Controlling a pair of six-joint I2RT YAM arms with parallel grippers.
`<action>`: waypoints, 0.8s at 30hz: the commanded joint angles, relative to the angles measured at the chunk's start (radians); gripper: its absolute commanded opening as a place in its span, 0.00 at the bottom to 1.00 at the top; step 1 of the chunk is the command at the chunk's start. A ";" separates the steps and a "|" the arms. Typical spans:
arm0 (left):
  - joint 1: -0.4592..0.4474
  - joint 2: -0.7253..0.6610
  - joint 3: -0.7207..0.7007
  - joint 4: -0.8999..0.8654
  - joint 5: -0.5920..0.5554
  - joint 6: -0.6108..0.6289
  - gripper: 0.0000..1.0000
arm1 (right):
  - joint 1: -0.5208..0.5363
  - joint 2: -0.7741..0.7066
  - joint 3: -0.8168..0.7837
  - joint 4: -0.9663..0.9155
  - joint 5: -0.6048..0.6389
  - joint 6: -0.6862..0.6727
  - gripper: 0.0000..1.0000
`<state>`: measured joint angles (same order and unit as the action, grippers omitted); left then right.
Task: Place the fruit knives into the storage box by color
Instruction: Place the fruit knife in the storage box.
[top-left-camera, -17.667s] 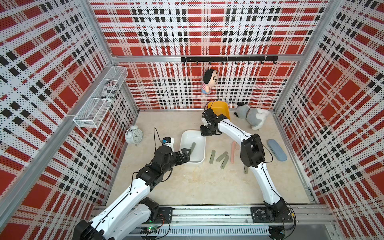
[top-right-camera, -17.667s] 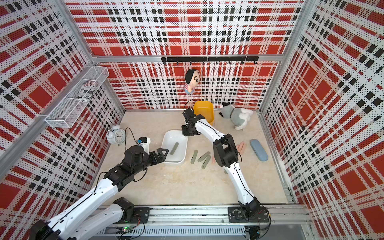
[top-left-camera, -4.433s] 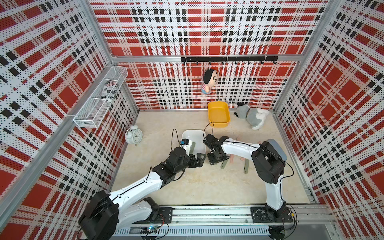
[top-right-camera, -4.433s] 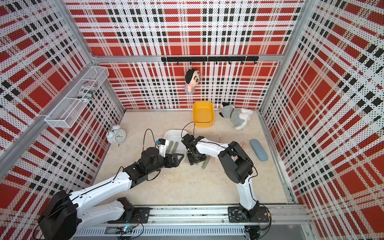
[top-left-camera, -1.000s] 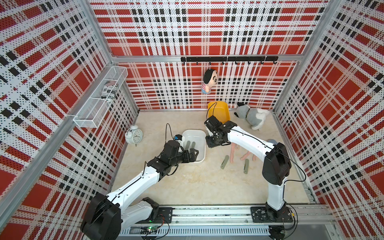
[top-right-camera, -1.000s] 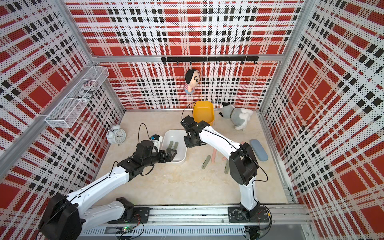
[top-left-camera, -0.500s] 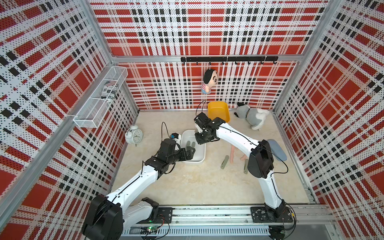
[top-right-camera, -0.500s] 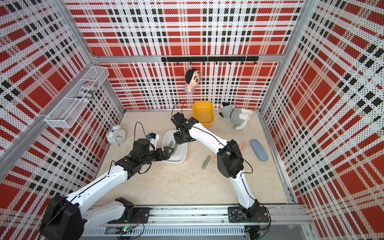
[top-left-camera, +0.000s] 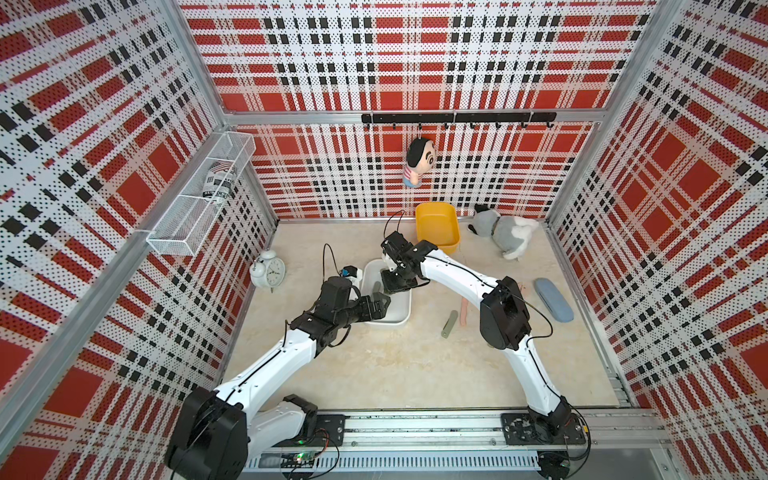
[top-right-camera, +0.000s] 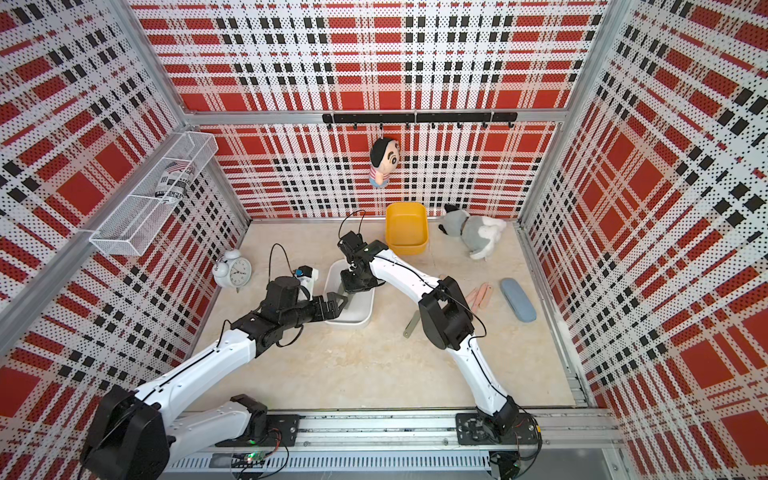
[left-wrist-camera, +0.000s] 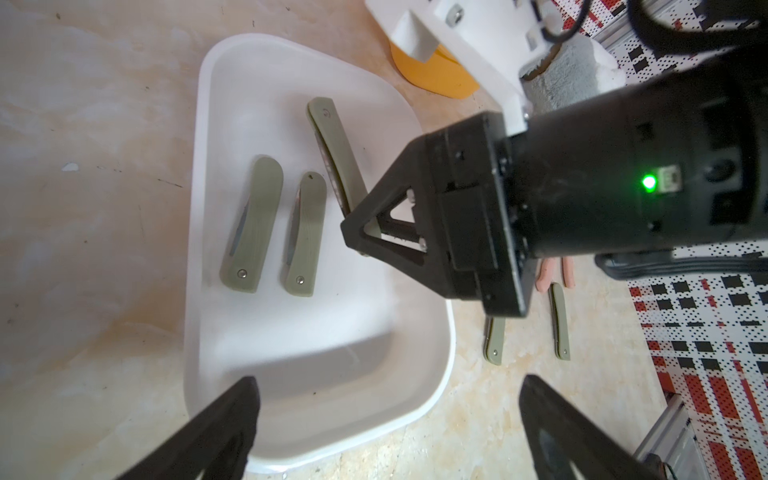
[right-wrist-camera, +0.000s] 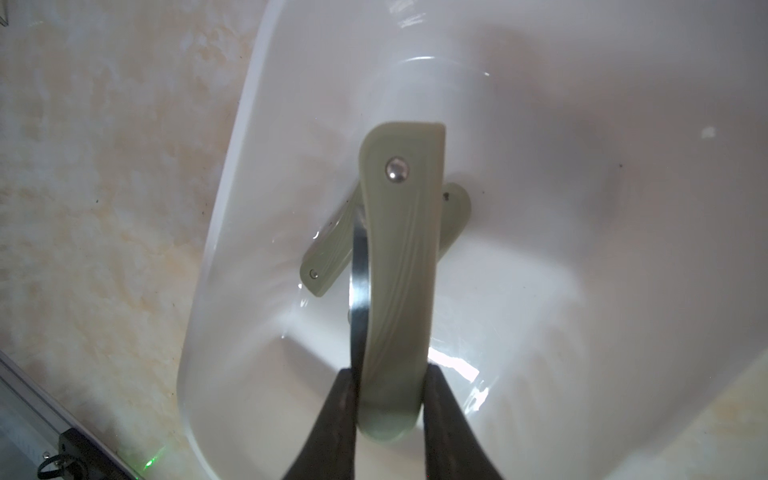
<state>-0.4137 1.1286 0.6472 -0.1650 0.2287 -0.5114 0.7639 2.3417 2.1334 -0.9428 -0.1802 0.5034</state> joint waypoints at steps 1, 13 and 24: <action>0.006 -0.003 0.018 0.024 0.008 0.004 0.99 | 0.008 0.039 0.031 0.019 -0.026 0.022 0.24; 0.006 -0.006 0.017 0.020 0.003 0.002 0.99 | 0.008 0.090 0.031 0.034 -0.051 0.027 0.26; 0.006 -0.039 0.008 -0.045 -0.027 -0.006 0.99 | -0.003 0.045 -0.013 0.065 -0.056 0.026 0.48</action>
<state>-0.4133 1.1141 0.6468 -0.1806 0.2199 -0.5148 0.7631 2.4184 2.1342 -0.8970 -0.2295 0.5255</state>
